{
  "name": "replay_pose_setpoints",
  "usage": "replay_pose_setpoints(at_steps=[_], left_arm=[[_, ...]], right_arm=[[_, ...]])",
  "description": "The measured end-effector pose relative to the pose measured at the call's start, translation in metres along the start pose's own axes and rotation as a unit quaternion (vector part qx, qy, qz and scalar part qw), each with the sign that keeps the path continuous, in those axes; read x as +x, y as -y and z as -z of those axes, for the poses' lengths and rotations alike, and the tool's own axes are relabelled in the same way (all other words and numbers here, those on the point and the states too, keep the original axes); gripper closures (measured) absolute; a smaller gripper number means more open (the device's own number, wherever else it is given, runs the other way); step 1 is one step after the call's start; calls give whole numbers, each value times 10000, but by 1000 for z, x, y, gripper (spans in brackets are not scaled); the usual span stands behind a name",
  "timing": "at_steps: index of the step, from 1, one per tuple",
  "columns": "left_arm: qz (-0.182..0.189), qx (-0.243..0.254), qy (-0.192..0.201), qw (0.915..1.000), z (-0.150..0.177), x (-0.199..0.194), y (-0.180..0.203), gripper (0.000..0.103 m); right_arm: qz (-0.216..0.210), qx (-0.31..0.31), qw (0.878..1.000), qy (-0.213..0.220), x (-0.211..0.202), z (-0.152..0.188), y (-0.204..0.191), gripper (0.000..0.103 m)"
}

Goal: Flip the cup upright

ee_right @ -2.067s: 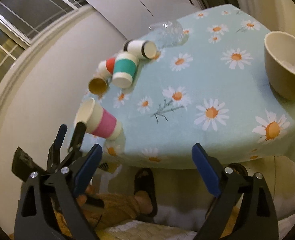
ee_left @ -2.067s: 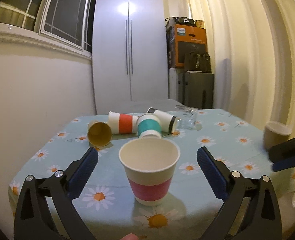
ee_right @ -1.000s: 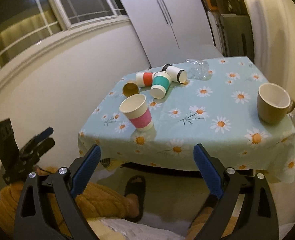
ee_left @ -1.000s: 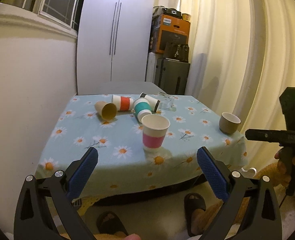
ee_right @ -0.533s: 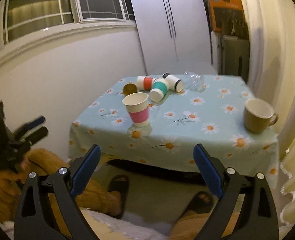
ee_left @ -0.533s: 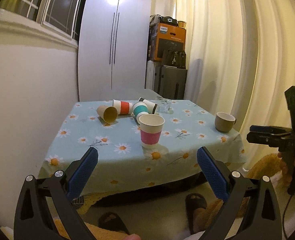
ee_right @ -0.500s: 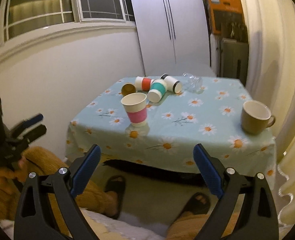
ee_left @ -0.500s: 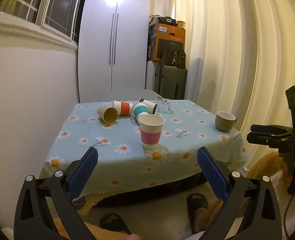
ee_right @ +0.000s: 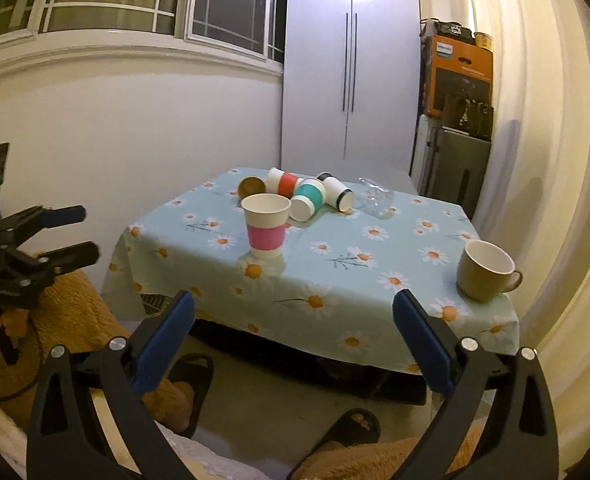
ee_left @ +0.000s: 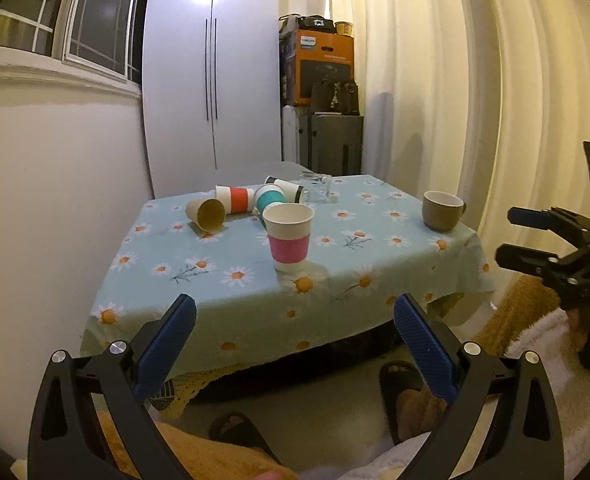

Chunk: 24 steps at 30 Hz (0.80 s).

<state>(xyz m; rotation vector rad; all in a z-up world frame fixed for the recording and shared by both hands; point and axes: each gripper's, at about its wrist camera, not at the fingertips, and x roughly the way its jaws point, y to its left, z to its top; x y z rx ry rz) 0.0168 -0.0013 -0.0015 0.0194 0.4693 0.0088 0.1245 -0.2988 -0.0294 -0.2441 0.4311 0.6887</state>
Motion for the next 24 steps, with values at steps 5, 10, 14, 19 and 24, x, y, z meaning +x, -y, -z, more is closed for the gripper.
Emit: replay_pose_setpoints(at_steps=[5,10,14,19,24], left_arm=[[15,-170,77,9998,1,-4,-8,6],[-3,-230,42,9997,1,-2,-11,6],[-58,-149,-3,9999,1,0,-8,6],[-63,-104,-19,9999,1,1,-6,6],[-75,-94,-31,9999,2,2,-7,6]], right_arm=[[49,67,10000,45,-4,3,3,5],[84,39,10000,25,-4,3,3,5],[101,27,9999,33,-4,3,2,5],[103,28,9999,0,-4,3,2,5],[113,26,9999,-1,-3,3,2,5]])
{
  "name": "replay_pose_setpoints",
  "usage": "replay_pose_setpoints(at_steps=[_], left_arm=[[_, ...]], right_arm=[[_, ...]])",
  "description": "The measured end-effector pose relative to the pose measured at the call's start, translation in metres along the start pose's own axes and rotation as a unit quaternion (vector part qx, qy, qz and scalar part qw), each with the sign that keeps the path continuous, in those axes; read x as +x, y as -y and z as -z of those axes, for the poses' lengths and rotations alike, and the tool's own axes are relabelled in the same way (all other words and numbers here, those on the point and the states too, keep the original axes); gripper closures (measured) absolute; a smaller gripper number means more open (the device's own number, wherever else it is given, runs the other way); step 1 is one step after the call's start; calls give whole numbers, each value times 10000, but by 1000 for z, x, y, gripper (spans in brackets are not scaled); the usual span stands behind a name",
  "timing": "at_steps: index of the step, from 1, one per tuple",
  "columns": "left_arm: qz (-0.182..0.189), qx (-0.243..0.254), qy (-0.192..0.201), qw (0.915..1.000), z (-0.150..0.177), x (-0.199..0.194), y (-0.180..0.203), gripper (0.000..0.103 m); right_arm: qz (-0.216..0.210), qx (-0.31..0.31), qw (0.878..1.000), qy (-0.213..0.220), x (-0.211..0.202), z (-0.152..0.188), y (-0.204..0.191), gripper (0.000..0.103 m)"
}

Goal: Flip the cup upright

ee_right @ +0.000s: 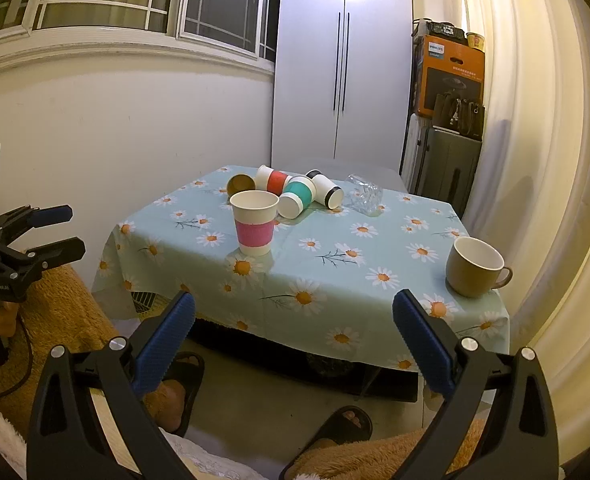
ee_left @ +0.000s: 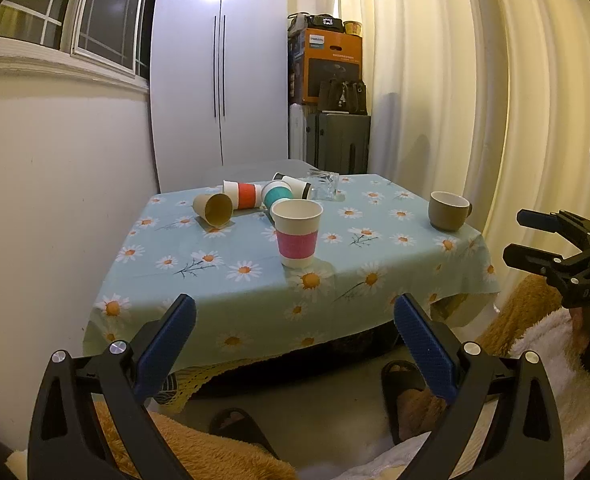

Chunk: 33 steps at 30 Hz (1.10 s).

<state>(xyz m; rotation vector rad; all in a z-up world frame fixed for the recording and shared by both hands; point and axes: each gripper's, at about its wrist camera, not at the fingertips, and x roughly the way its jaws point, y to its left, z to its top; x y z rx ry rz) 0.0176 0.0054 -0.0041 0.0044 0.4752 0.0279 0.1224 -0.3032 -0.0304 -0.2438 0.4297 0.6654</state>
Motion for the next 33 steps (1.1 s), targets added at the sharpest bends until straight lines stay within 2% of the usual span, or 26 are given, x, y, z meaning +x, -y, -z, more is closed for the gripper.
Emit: replay_pose_setpoints(at_steps=[33], left_arm=[[12,45,-41,10000,2,0,2,6]], right_arm=[[15,-35,10000,-27,2,2,2,5]])
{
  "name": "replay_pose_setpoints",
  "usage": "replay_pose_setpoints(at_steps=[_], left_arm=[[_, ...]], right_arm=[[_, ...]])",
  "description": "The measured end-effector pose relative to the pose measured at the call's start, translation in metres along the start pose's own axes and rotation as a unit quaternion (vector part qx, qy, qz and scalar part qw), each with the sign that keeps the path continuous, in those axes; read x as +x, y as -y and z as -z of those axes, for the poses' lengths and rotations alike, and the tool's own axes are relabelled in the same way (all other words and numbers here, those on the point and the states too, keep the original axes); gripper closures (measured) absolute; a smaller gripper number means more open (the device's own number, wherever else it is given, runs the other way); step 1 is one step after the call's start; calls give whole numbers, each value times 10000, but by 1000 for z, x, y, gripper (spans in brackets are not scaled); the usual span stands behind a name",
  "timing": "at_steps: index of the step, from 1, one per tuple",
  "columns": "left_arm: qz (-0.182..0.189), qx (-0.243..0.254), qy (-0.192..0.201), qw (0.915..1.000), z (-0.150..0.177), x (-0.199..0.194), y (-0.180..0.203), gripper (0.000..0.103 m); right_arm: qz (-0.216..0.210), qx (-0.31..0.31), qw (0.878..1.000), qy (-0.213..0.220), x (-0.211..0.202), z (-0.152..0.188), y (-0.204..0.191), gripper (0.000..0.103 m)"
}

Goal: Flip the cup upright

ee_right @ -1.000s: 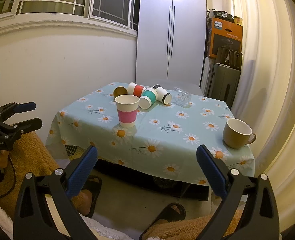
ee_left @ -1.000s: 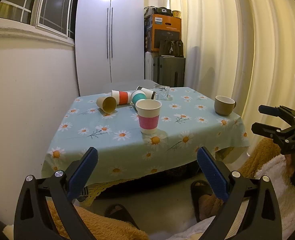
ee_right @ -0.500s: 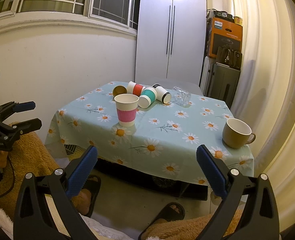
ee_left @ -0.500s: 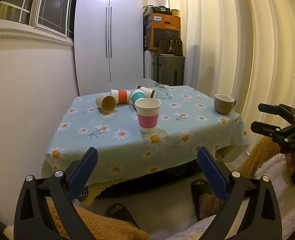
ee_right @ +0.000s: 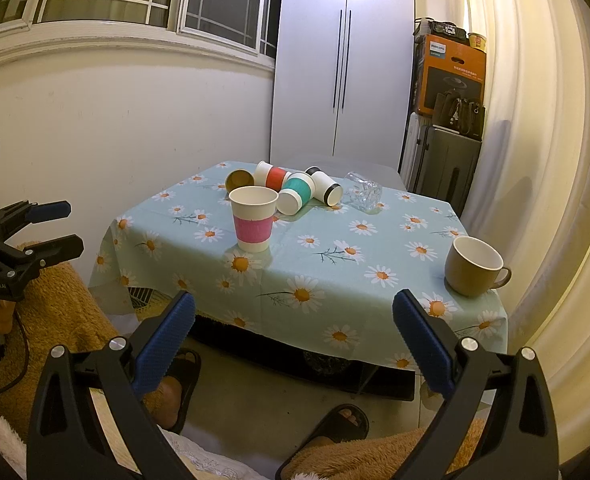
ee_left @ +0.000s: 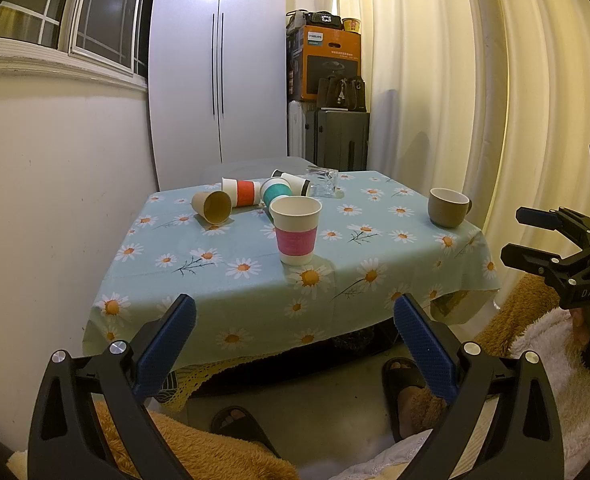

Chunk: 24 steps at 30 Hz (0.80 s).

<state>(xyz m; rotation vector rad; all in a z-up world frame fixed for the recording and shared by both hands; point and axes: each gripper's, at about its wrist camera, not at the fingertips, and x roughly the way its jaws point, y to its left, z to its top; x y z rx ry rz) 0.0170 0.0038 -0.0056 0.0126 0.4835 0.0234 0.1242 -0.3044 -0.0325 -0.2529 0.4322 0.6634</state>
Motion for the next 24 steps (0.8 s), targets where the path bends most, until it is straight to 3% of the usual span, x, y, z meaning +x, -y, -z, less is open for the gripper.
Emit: replay_pose_setpoints(at_steps=[24], left_arm=[[9,11,-12,10000,2,1,-2,6]], right_arm=[[-22,-41,10000,-18,2,3,4,5]])
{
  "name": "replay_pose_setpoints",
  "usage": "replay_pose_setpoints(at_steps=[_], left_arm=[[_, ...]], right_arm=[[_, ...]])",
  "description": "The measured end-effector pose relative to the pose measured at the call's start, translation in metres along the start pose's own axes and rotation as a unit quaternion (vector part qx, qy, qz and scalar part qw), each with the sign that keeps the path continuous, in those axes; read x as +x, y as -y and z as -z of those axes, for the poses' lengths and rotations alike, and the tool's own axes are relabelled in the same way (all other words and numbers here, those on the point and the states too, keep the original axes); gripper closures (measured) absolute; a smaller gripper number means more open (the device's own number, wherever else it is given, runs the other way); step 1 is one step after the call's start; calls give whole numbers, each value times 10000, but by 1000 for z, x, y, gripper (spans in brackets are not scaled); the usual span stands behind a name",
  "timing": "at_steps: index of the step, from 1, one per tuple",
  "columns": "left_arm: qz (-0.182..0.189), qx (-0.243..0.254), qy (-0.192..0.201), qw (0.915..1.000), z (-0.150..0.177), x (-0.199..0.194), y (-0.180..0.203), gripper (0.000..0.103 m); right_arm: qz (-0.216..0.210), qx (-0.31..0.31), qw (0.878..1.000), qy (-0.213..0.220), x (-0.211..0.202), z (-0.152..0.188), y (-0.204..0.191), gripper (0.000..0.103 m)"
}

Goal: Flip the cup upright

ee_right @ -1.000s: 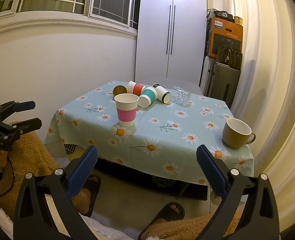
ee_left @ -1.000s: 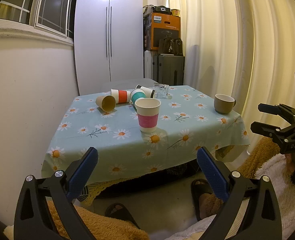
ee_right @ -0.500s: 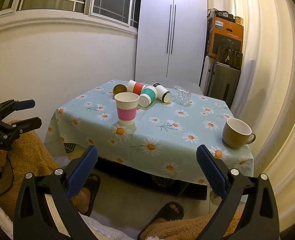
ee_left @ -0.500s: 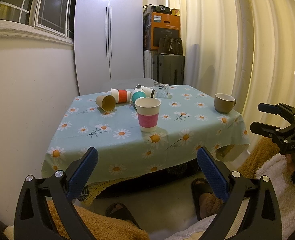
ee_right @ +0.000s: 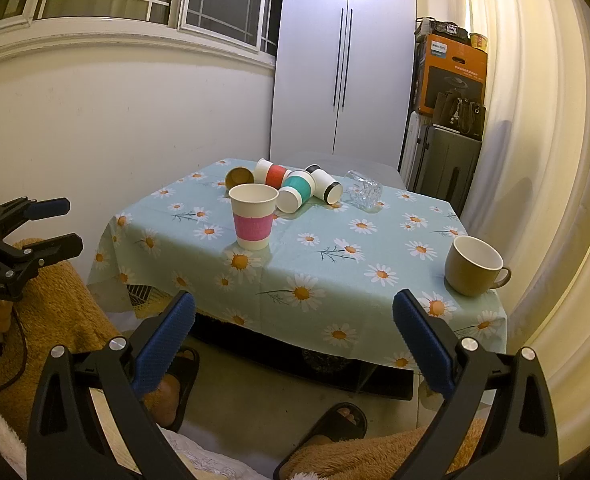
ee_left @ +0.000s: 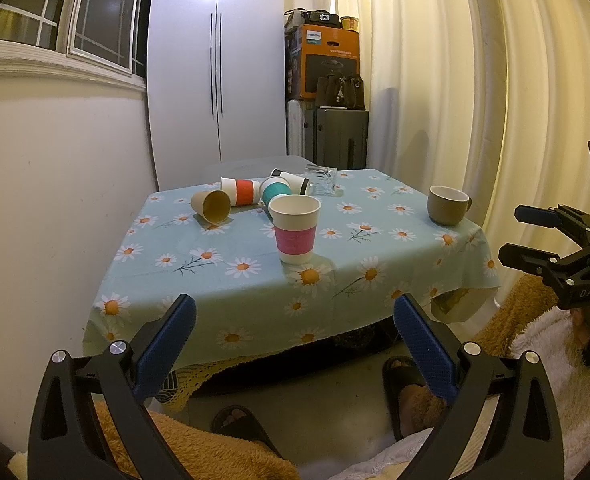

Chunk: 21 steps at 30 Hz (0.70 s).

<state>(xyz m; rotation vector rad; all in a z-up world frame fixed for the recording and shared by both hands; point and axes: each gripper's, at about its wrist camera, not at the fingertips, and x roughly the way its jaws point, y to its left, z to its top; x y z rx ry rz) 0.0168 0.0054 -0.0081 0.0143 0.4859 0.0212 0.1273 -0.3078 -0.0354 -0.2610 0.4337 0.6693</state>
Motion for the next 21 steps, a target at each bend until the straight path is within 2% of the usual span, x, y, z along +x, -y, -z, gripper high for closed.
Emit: replay_pose_setpoints(at_steps=[21], left_arm=[[-10,31,-34,10000,-1,0,-1,6]], right_arm=[[-8,-26,10000,-17,0,0,1,5]])
